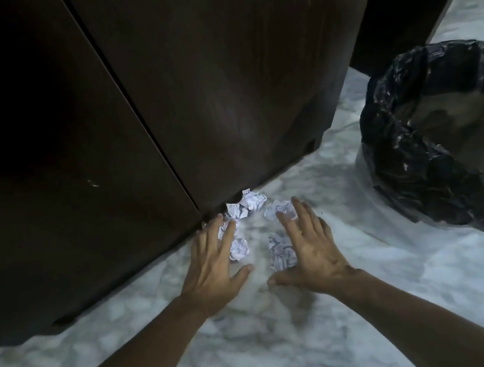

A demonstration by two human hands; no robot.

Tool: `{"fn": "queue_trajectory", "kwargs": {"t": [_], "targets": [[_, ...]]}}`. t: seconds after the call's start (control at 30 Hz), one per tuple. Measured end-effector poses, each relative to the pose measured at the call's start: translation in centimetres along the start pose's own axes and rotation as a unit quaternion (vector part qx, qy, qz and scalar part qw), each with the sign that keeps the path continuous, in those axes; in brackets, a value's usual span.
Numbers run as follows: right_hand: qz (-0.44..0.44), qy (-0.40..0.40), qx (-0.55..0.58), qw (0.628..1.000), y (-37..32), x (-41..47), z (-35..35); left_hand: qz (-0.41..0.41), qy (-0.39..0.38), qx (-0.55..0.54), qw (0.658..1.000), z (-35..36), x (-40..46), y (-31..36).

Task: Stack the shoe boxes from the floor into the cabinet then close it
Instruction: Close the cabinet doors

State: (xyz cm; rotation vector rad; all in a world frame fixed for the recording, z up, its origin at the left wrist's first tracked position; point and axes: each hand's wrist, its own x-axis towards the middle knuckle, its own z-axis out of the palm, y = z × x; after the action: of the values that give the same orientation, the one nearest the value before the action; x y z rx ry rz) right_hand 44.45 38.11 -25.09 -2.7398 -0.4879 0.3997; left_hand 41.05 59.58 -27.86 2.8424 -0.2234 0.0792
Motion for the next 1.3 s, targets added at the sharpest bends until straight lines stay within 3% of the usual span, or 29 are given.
{"fn": "queue_trajectory", "kwargs": {"t": [0.2, 0.4, 0.57, 0.7, 0.97, 1.1, 1.3], "targets": [[-0.078, -0.039, -0.040, 0.995, 1.2, 5.8, 0.1, -0.015, -0.005, 0.004, 1.000, 1.8, 2.0, -0.6], [-0.122, 0.012, -0.093, 0.988, 1.0, 9.4, 0.0, -0.009, -0.035, 0.043, 0.998, 2.3, 4.2, -0.9], [-0.104, 0.035, -0.075, 0.991, 1.9, 8.8, 1.0, -0.020, 0.006, 0.060, 0.998, 2.6, 4.1, -1.6], [-0.085, 0.129, -0.065, 0.986, 2.6, 6.1, 2.4, -0.013, 0.058, 0.060, 0.996, 2.8, 2.2, -2.2], [-0.075, 0.198, 0.024, 0.977, 3.2, -0.8, 2.4, 0.049, 0.122, 0.059, 0.990, 1.1, -2.4, -1.1], [-0.090, 0.278, 0.087, 0.952, 0.3, -3.0, -2.9, 0.070, 0.171, -0.057, 0.981, -2.8, -2.1, 2.4], [-0.110, 0.465, 0.140, 0.867, -3.6, -6.1, -16.3, 0.136, 0.292, -0.173, 0.931, -12.1, 4.7, 11.9]]}}
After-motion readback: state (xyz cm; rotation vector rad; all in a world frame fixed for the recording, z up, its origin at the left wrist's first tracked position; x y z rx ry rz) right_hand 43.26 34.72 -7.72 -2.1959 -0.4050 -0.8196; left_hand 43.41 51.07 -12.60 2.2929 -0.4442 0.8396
